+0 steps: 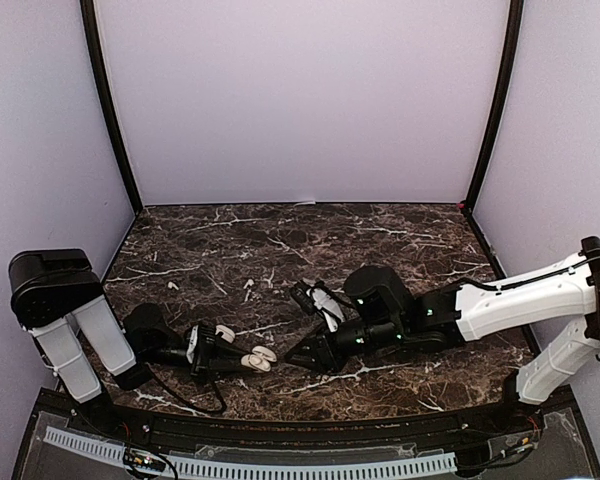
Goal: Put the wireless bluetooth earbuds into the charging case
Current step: Insert the right earbud into the right side groove of the charging case, then close the charging case with the earbuds.
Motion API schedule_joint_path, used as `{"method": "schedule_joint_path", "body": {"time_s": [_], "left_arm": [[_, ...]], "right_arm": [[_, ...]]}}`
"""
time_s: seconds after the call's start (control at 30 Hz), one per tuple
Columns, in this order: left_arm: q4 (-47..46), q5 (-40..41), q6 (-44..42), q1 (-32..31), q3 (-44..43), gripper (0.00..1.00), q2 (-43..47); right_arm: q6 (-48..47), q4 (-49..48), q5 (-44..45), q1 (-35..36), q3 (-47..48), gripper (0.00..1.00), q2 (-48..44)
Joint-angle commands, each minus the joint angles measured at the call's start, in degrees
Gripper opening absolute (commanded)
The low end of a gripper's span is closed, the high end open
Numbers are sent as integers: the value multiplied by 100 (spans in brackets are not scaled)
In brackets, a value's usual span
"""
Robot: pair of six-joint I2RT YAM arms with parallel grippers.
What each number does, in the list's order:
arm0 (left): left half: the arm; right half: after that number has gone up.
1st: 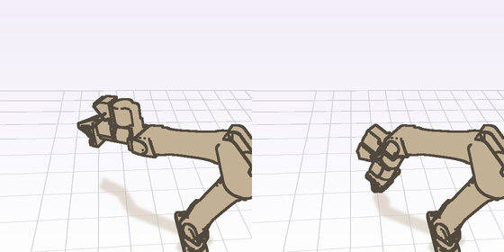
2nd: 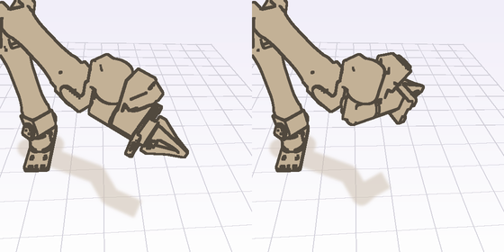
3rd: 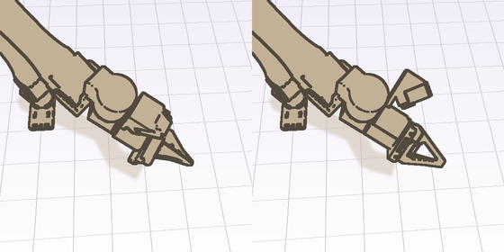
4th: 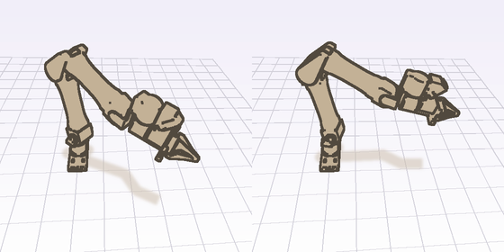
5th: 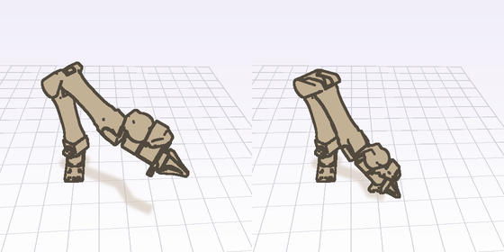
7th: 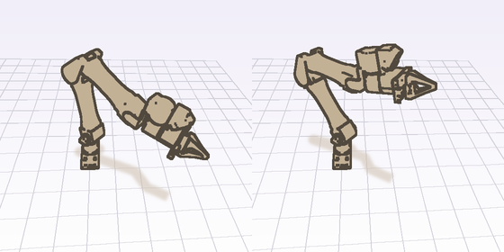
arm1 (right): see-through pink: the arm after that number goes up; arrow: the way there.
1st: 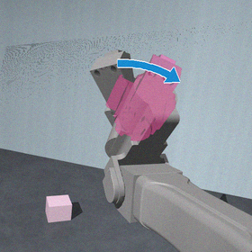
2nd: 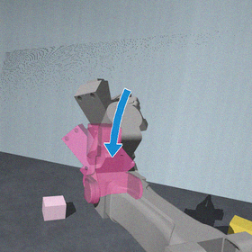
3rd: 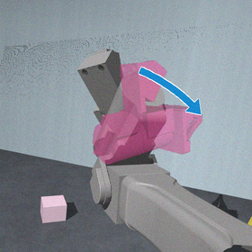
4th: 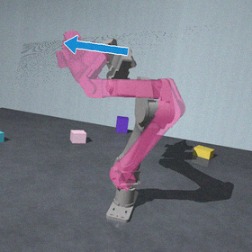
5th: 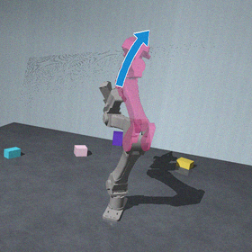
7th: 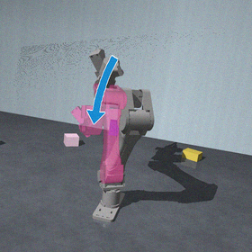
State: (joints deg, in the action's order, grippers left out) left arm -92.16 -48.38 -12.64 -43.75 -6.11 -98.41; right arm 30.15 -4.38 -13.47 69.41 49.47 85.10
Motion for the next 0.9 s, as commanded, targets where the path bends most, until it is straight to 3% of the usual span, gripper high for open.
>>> {"method": "schedule_joint_path", "body": {"time_s": [0.0, 0.13, 0.23, 0.37, 0.47, 0.6, 0.73, 0.87], "left_arm": [[-1287, -243, 518, 106, 34, 0, -99], [-1287, -383, 614, 129, -4, 0, -91], [-1287, -474, 608, 130, -11, 0, -104], [-1287, -675, 496, 130, -14, 0, -104], [-1287, -766, 547, 130, -40, 0, -129], [-1287, -815, 591, 129, -68, 0, -158], [-1287, -806, 703, 130, -110, 0, -228], [-1287, -10, 958, 151, -57, 0, -199]], "right_arm": [[-249, -373, 122, -24, -167, 32, -5], [-350, -970, 475, -27, -509, 32, -62], [-287, -950, 1127, -24, -525, 21, 43], [-613, -848, 1253, -26, -198, 1, 446], [-879, -963, 1275, -17, 108, 0, 841], [-1238, -1094, 821, -17, 535, 0, 1365], [-1499, -1287, -213, 6, 788, 0, 1665], [-1598, -1824, -1058, 70, 306, 0, 1422]]}}
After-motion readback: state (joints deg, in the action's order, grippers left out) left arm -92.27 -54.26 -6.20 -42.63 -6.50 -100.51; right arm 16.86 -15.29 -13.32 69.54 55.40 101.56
